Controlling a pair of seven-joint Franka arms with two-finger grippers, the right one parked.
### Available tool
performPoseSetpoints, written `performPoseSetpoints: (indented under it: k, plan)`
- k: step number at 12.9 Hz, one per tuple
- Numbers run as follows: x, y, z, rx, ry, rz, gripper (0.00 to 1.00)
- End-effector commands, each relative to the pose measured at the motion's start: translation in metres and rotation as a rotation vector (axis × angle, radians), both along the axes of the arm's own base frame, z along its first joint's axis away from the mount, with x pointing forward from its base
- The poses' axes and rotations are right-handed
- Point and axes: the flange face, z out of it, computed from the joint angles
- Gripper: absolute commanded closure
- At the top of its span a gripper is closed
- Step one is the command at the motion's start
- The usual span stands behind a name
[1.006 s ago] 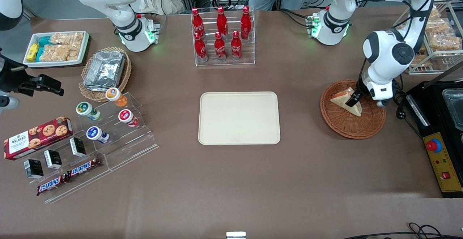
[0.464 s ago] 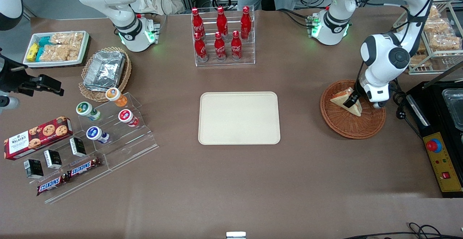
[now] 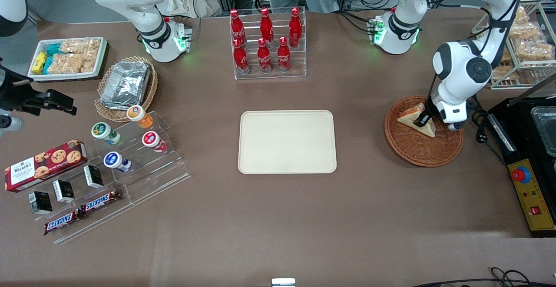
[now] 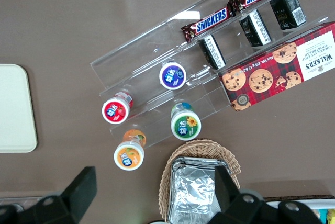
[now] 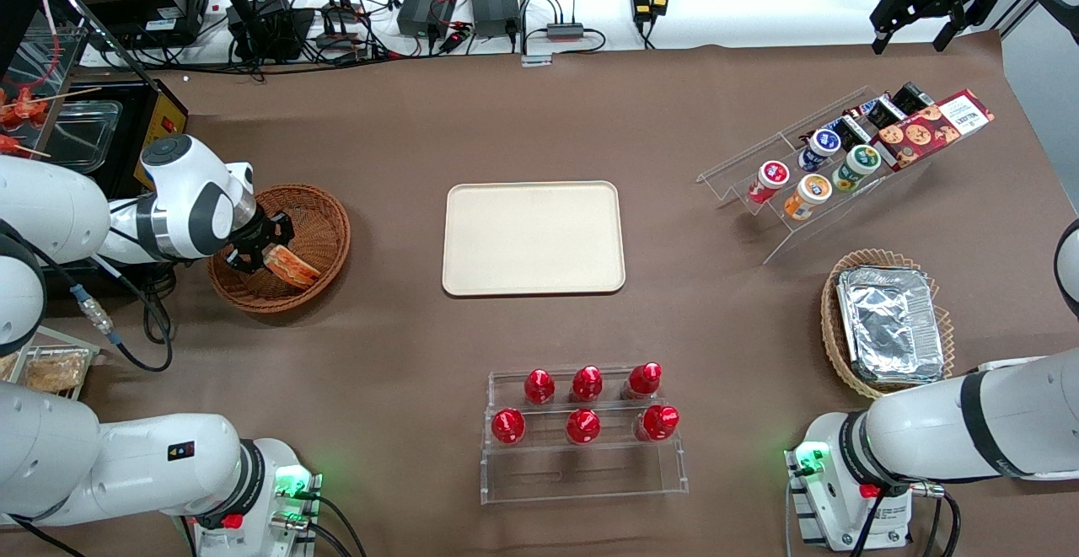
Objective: Place sandwich from basket to tray
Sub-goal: 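Lift the sandwich and carry it with the left gripper toward the white tray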
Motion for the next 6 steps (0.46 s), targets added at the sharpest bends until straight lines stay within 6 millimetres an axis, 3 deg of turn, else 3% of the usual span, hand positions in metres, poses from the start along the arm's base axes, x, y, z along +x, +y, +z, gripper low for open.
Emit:
performPoseSetpoints:
  k: [1,5,6]
  plan:
    - [0.003,-0.007,0.013,0.005,-0.038,-0.015,1.00]
    - [0.015,-0.020,0.064,0.011,0.006,-0.131,1.00]
    - [0.017,-0.034,0.078,0.016,-0.003,-0.184,1.00]
